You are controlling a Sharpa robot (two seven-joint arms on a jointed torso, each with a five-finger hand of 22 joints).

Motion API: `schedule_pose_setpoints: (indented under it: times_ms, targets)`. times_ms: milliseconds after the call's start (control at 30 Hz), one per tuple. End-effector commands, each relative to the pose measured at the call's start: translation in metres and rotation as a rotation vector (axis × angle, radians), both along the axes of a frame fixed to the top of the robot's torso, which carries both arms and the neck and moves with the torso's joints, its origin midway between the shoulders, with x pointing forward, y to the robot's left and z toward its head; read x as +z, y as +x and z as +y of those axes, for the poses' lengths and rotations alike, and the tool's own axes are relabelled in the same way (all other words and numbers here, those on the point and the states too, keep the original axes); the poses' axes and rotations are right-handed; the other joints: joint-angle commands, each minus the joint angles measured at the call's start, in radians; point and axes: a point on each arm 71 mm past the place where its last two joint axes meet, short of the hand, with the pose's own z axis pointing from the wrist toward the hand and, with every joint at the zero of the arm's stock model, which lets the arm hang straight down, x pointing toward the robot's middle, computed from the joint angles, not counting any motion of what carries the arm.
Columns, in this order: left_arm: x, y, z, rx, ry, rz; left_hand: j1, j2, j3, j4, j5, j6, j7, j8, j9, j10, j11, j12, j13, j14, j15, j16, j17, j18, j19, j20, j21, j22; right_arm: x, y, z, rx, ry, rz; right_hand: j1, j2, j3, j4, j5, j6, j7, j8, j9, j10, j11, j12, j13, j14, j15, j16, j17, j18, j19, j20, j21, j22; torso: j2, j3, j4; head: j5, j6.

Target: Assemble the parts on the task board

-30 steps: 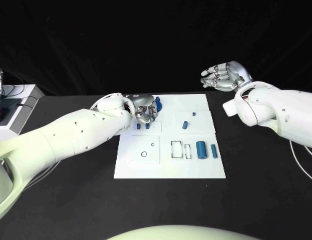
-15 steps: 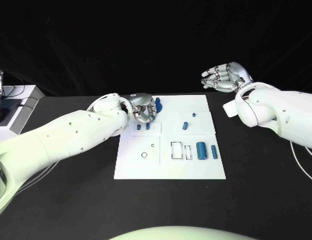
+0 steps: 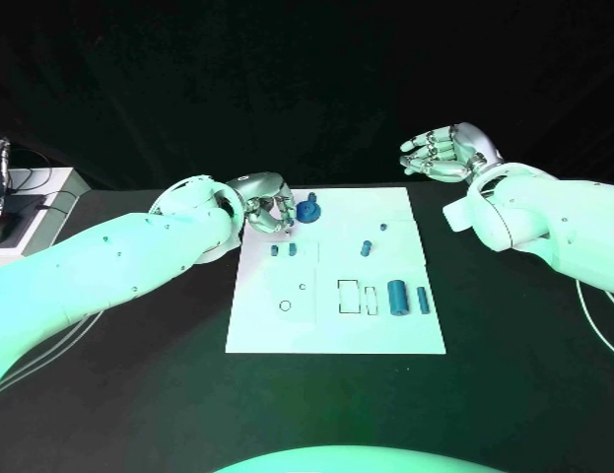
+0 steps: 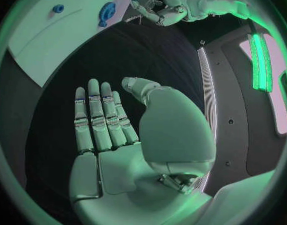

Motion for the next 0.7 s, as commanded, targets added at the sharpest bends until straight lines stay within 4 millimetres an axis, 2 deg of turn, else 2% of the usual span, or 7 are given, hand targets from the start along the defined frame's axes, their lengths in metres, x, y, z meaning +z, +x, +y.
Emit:
schedule_pose_setpoints:
  times_ms: [33, 167, 700]
  targets:
    - [-0.002, -0.001, 0.002, 0.001, 0.0, 0.006, -0.007, 0.004, -0.001, -0.006, -0.006, 0.0, 0.007, -0.006, -0.001, 0.005, 0.005, -0.005, -0.002, 0.004, 0.004, 0.003, -0.003, -0.016, 0.001, -0.001, 0.003, -0.002, 0.001, -0.001, 0.001, 0.018, -0.003, -0.01, -0.006, -0.006, 0.0, -0.002, -0.001, 0.0, 0.008, -0.006, -0.001, -0.009, -0.001, -0.004, -0.001, -0.001, 0.0, -0.006, 0.0, 0.016, 0.005, 0.002, 0.001, -0.002, 0.0, -0.0001, -0.0014, 0.002, -0.001]
    - [-0.003, 0.0, 0.006, 0.008, 0.006, 0.002, -0.007, 0.004, -0.001, -0.006, -0.006, 0.0, 0.007, -0.006, -0.001, 0.005, 0.005, -0.005, -0.002, 0.004, 0.004, 0.003, -0.003, -0.016, 0.001, -0.001, 0.003, -0.002, 0.001, -0.001, 0.001, 0.017, -0.004, -0.01, -0.006, -0.006, 0.0, -0.002, -0.001, 0.0, 0.008, -0.006, -0.001, -0.009, -0.001, -0.004, -0.001, -0.001, 0.0, -0.006, 0.0, 0.016, 0.005, 0.002, 0.001, -0.002, 0.001, 0.0004, -0.0003, 0.003, -0.001]
    - [-0.016, 0.0, 0.008, 0.018, 0.016, 0.02, -0.009, 0.002, -0.001, -0.007, -0.006, 0.0, 0.007, -0.007, -0.001, 0.006, 0.006, -0.008, -0.002, 0.004, 0.005, 0.003, -0.002, -0.017, 0.001, 0.0, 0.003, -0.001, 0.001, -0.001, 0.002, 0.02, -0.003, -0.01, -0.006, -0.006, 0.0, -0.002, -0.001, 0.0, 0.008, -0.006, -0.001, -0.009, -0.001, -0.004, -0.001, -0.001, 0.0, -0.006, 0.0, 0.016, 0.005, 0.002, 0.001, -0.002, 0.002, 0.0, -0.0025, 0.006, -0.003]
